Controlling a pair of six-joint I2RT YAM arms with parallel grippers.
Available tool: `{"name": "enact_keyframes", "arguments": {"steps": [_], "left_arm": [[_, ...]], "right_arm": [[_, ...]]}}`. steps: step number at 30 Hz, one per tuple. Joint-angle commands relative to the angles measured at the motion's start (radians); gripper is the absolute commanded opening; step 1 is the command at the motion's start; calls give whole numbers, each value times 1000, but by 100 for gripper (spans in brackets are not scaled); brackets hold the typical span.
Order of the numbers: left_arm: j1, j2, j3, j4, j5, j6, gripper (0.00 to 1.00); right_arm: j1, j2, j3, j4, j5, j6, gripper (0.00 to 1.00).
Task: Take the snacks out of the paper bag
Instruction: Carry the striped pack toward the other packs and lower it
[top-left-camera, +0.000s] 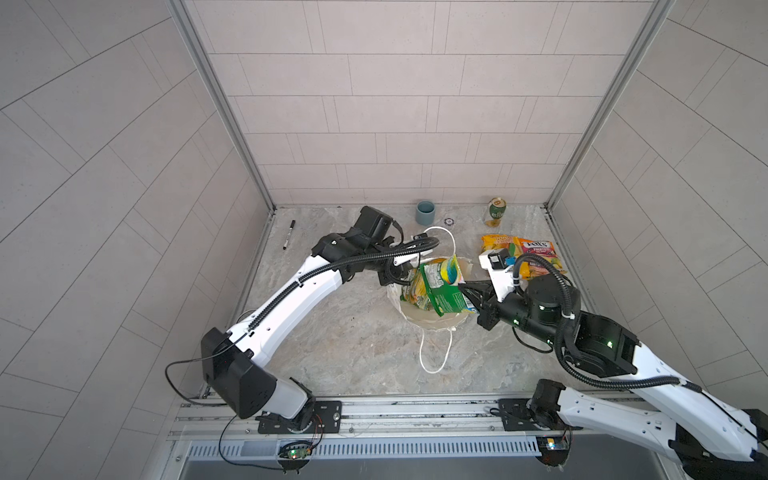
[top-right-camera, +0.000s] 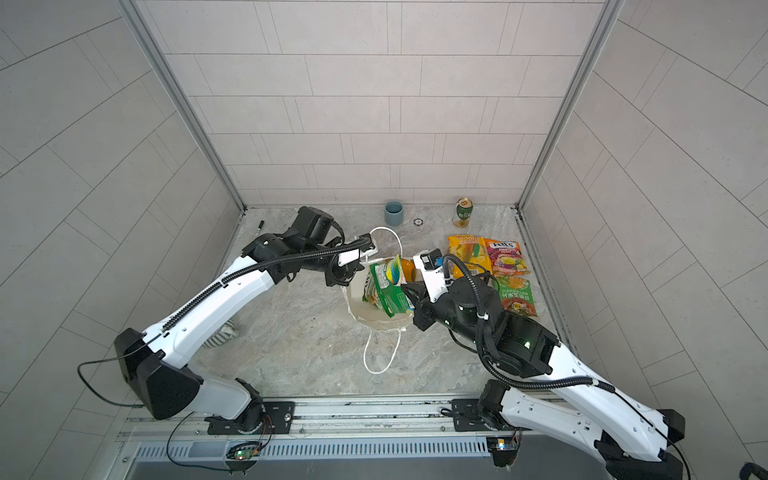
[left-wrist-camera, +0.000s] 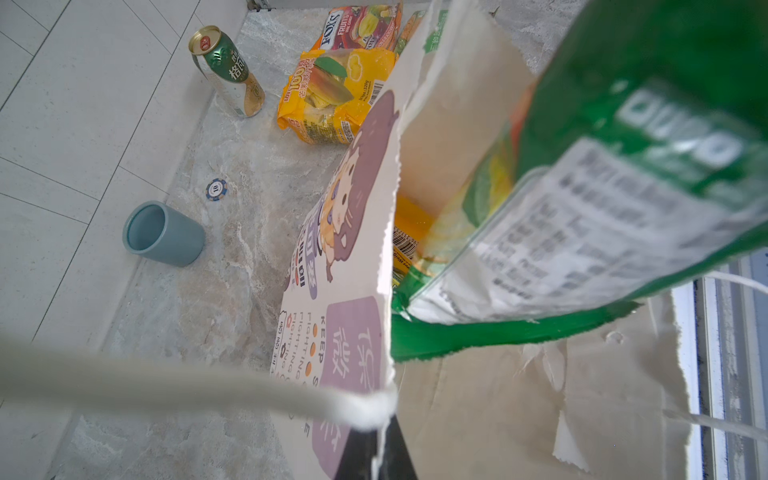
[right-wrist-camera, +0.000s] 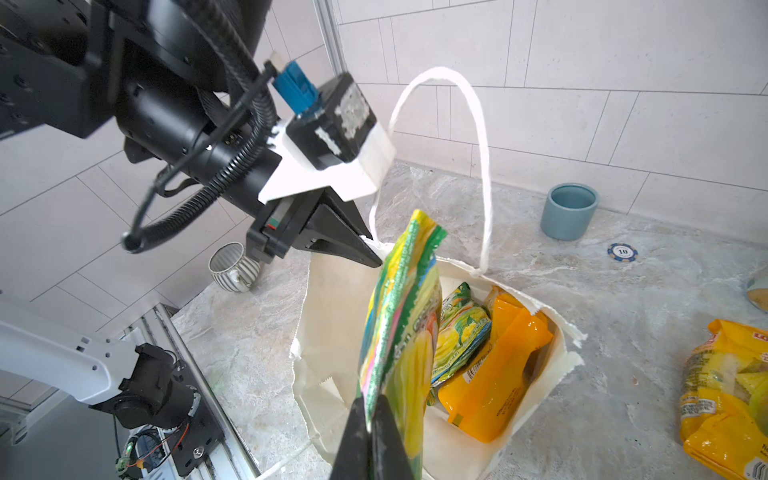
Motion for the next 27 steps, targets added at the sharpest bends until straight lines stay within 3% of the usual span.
{"name": "enact_keyframes", "arguments": {"steps": [1,10,19,27], "left_arm": [[-14,10,44,11,46,-14,0],[-12,5,38,13,12,-11,0],[-12,33,47,12,25,-21,0],[-12,39,47,9,7,-13,0]], "right_arm": [[4,-49,38,6,-22,-27,0],[4,-122,123,-103,-44,-20,0],[4,-212,209,-335,273,9,0],[4,-243,208,-361,474,-20,0]]}}
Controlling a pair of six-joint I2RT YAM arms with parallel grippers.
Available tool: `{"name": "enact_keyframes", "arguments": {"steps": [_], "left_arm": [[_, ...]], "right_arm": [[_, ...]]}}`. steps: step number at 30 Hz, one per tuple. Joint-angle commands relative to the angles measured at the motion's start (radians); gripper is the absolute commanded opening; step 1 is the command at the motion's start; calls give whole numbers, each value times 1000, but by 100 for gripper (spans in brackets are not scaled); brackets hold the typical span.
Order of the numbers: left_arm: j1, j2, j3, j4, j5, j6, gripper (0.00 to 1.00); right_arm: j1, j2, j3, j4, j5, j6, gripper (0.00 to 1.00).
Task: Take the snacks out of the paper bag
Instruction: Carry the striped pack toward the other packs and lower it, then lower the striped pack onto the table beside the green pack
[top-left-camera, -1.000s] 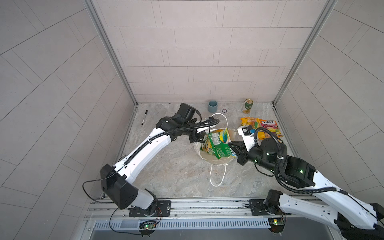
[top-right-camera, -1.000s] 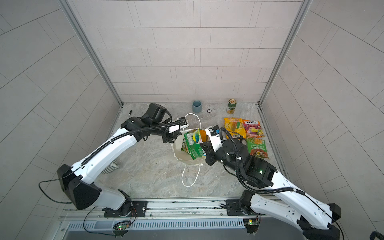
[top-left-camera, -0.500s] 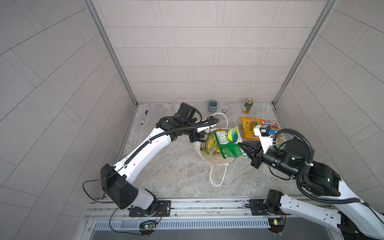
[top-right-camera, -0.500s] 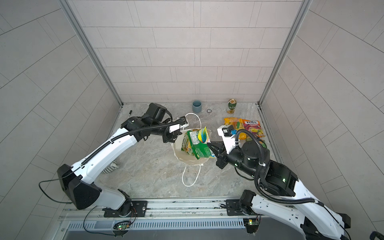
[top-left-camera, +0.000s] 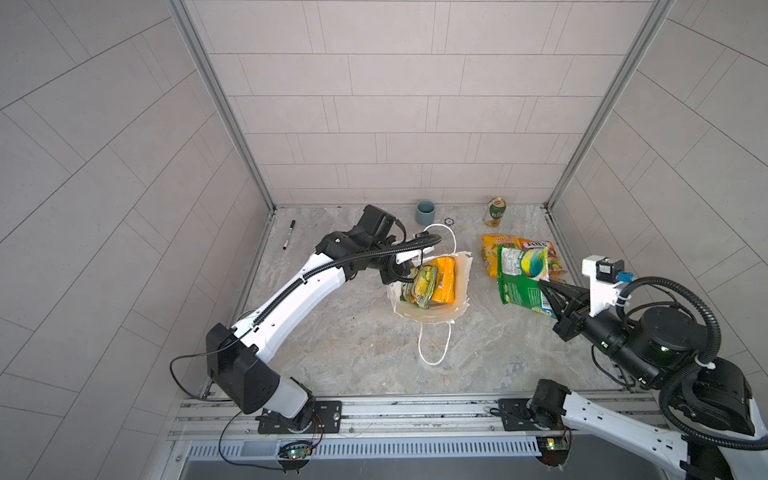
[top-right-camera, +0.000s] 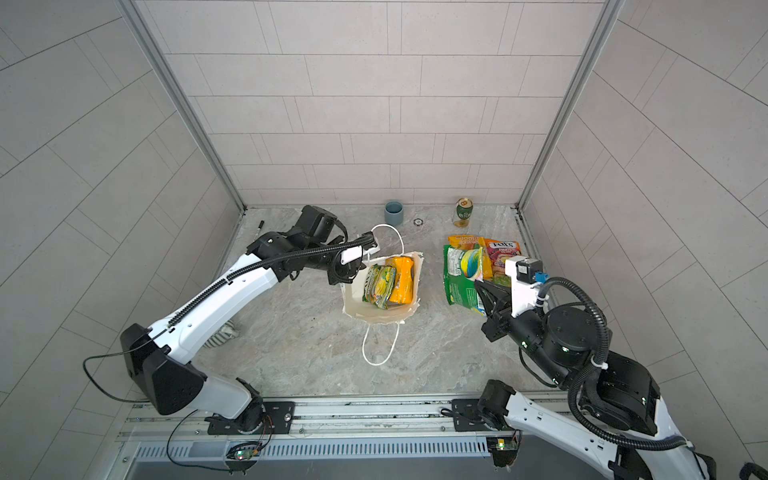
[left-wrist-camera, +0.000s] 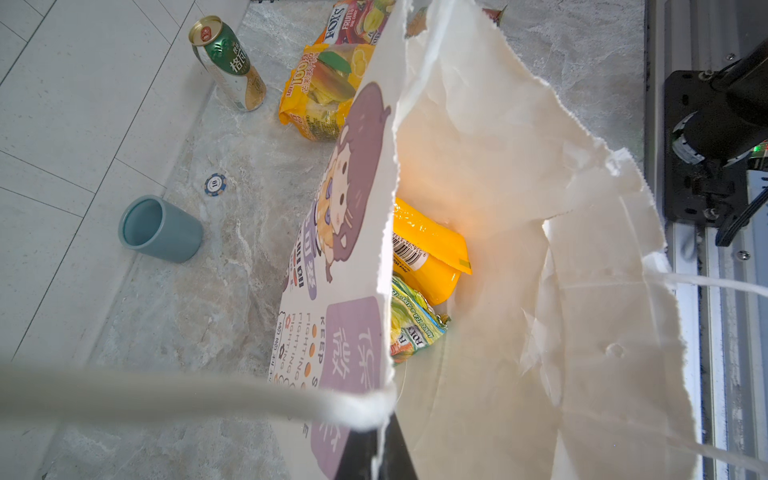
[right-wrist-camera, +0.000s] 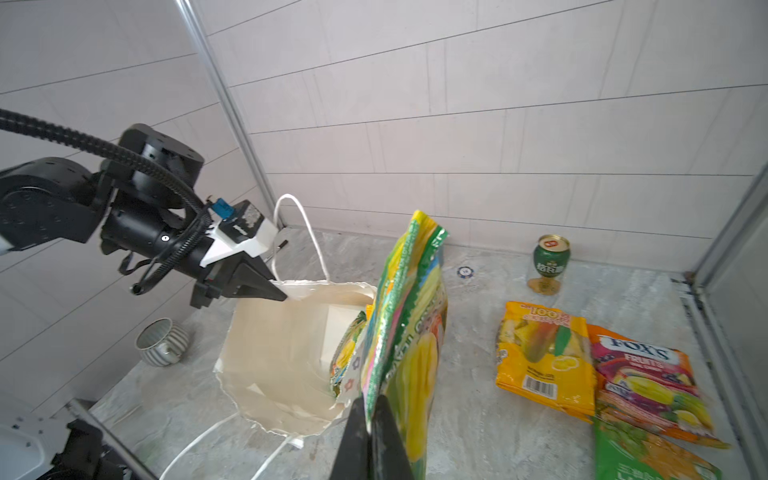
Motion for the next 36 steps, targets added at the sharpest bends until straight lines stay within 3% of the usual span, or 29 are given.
{"name": "enact_keyframes", "arguments": {"steps": [1,9,11,16,18,36], "left_arm": [[-10,12,32,6,21,2,0],[-10,5,24,11,19,4,0],[-11,6,22,17,23,2,0],[-11,10,22,16,24,-1,0],[-13,9,20,17,23,0,0],[-21,23,10,22,7,3,0]], "right_arm": [[4,24,22,-9,149,-28,0],[-22,194,-40,-27,215,-59,0],[-84,246,-54,-22,153,-54,0],[-348,361,-119,-12,-153,-21,0],[-400,387,-152,-5,-183,-7,0],[-436,699,-182,-27,156,-9,0]]}}
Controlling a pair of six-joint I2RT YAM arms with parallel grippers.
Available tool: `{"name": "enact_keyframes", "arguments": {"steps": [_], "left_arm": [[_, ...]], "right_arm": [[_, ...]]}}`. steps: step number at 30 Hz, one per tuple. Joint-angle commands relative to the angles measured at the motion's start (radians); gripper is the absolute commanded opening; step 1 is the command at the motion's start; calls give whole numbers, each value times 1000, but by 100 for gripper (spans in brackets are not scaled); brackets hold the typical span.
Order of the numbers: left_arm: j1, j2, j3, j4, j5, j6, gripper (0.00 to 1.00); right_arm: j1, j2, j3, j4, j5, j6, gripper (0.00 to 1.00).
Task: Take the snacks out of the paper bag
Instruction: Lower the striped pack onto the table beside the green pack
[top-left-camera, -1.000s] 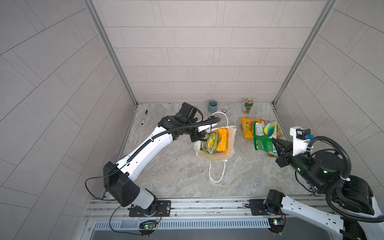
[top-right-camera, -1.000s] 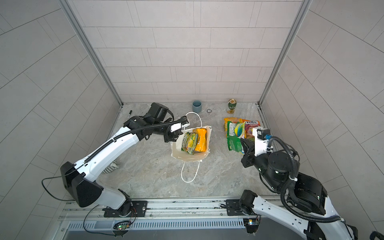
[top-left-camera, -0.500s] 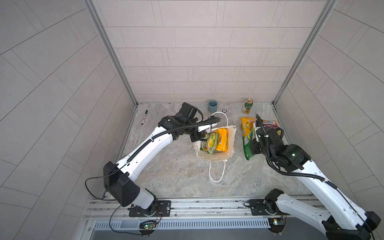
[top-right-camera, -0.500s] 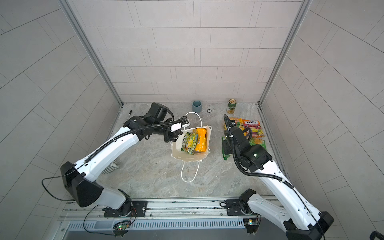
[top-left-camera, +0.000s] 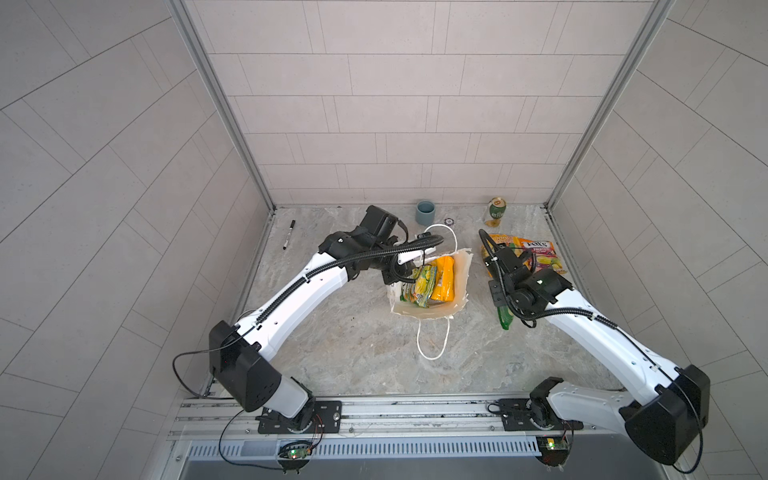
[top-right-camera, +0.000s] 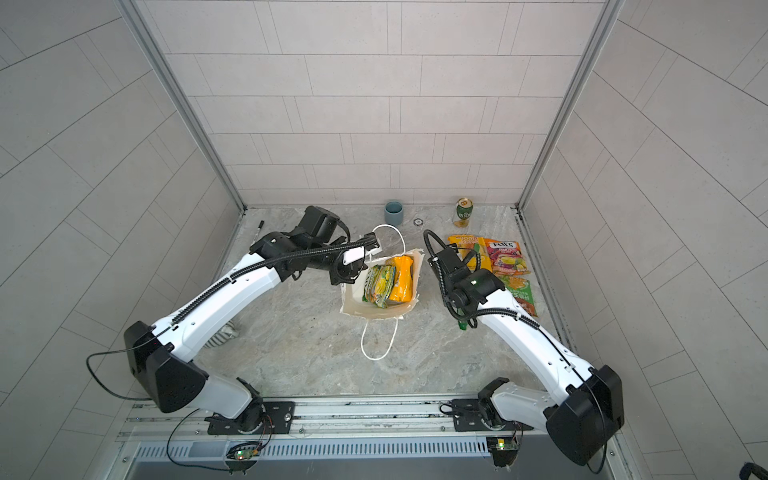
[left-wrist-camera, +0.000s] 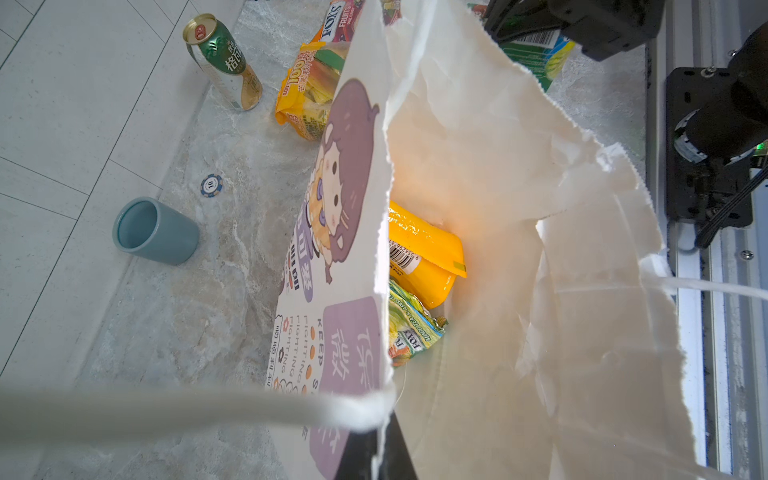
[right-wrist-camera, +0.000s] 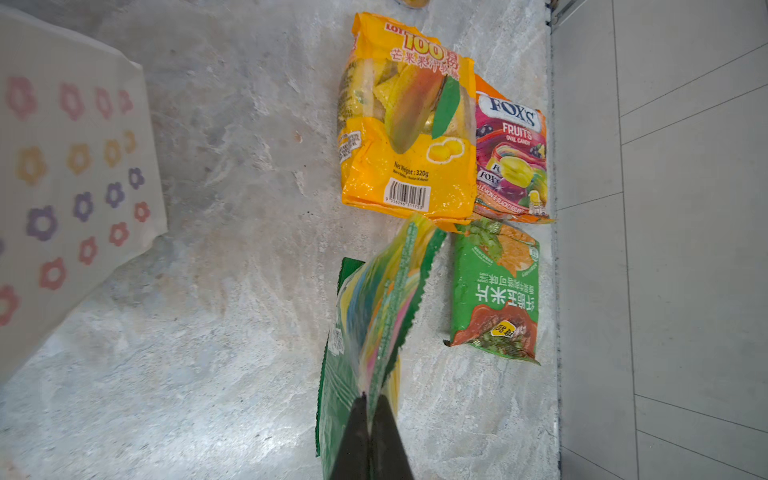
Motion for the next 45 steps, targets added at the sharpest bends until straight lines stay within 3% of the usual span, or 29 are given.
{"name": "enact_keyframes", "arguments": {"steps": [1,10,20,29,39,45], "left_arm": [[-12,11,10,14,11,3,0],[-12,6,11,14,8,5,0],[-14,3,4,14,-1,9,0],[-14,7,4,14,-8,10,0],[-16,10,1,12,-17,14,0],[-18,11,-2,13,-23,15,0]], "right_arm": [[-10,28,2,15,131,15,0],[-25,122,-15,44,323,-8,0],[-28,209,-58,89,339,21,0],[-28,239,-91,135,152,67,1],[-47,171,-244,371,-154,121,2],[-60,138,-291,453,-200,46,0]]}}
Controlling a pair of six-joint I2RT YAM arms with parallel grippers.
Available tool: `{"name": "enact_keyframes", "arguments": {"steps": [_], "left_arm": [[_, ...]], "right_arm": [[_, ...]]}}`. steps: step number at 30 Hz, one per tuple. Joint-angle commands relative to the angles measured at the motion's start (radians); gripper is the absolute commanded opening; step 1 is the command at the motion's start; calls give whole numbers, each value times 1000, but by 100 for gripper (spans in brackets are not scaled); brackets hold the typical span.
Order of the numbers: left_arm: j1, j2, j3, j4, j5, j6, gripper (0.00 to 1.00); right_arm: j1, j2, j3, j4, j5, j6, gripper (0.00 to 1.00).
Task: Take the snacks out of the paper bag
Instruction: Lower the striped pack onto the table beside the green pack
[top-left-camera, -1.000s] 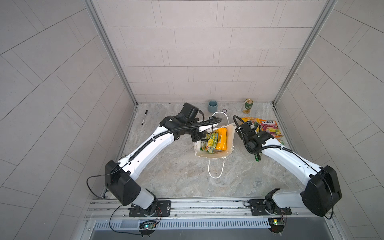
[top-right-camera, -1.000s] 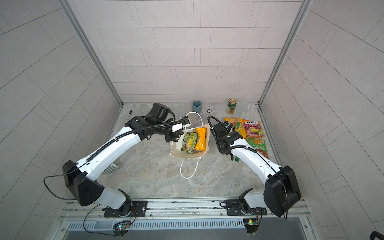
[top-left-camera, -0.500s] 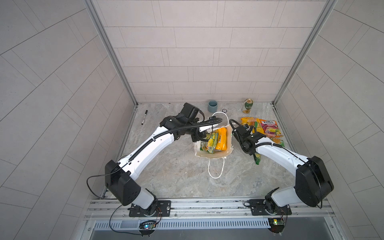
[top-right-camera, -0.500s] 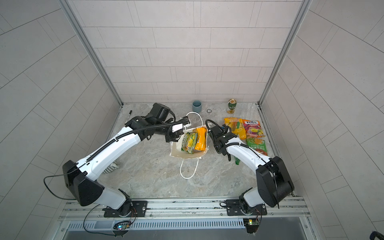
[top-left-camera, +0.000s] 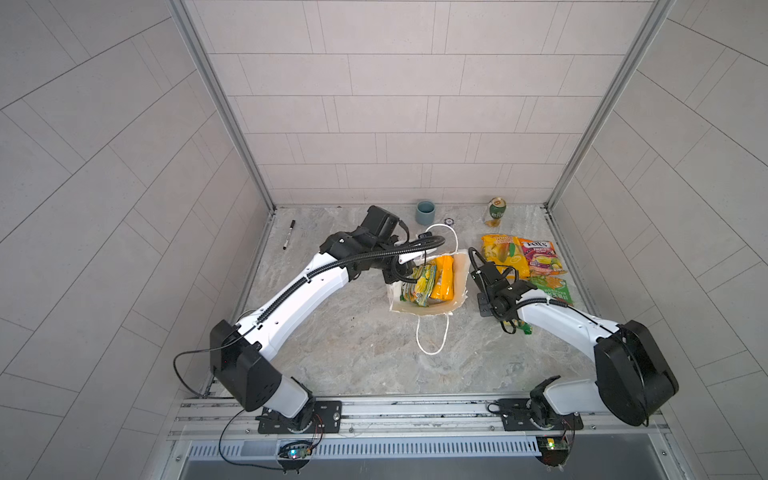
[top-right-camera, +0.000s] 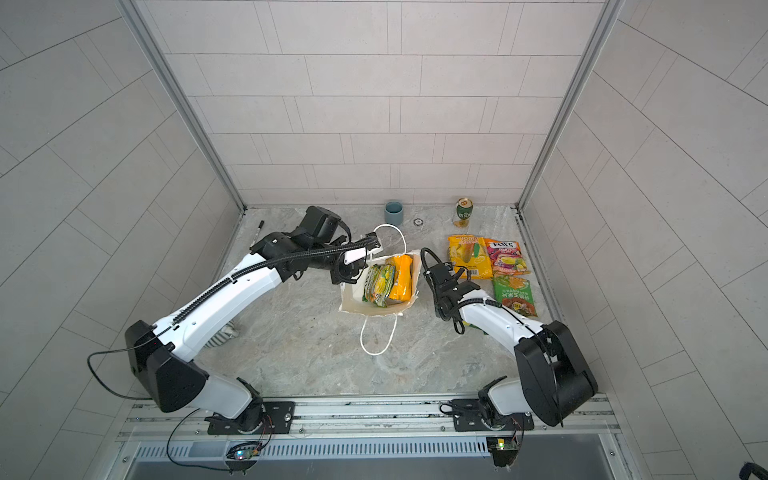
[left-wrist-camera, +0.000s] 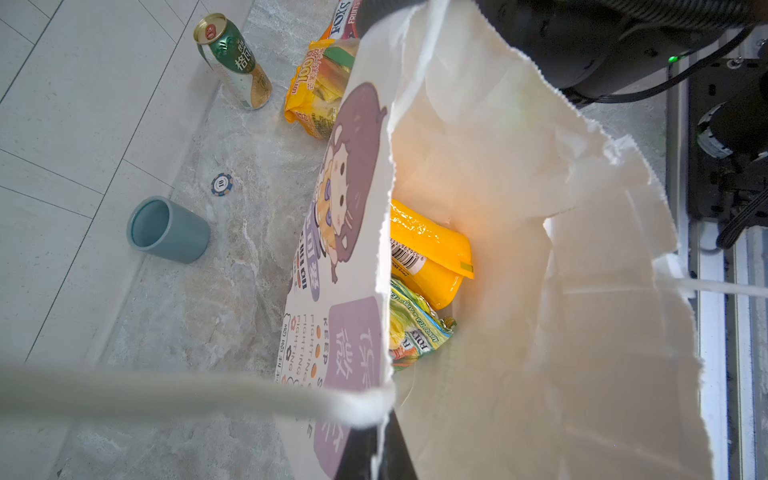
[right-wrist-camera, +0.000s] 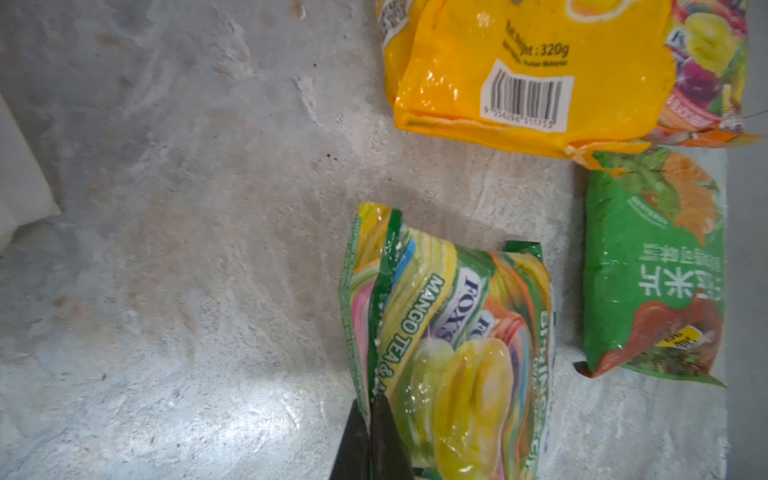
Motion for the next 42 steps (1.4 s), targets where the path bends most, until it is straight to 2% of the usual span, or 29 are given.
{"name": "enact_keyframes", "arguments": {"steps": [1,5,13,30,42], "left_arm": [[-12,9,-2,-2,8,13,0],[-13,10,-2,-2,6,17,0],[-14,10,-5,-2,-2,21,0],[-15,14,-11,1,-16,29,0],[-16,14,-11,2,-16,29,0]], "right_arm": [[-7,-30,-12,68,-56,-37,0],[-23,-32,-22,107,-104,-68,0],[-40,29,25,90,-82,-88,0],[-59,155,174,-101,66,-168,0],[-62,194,183,-100,159,-144,0]]}}
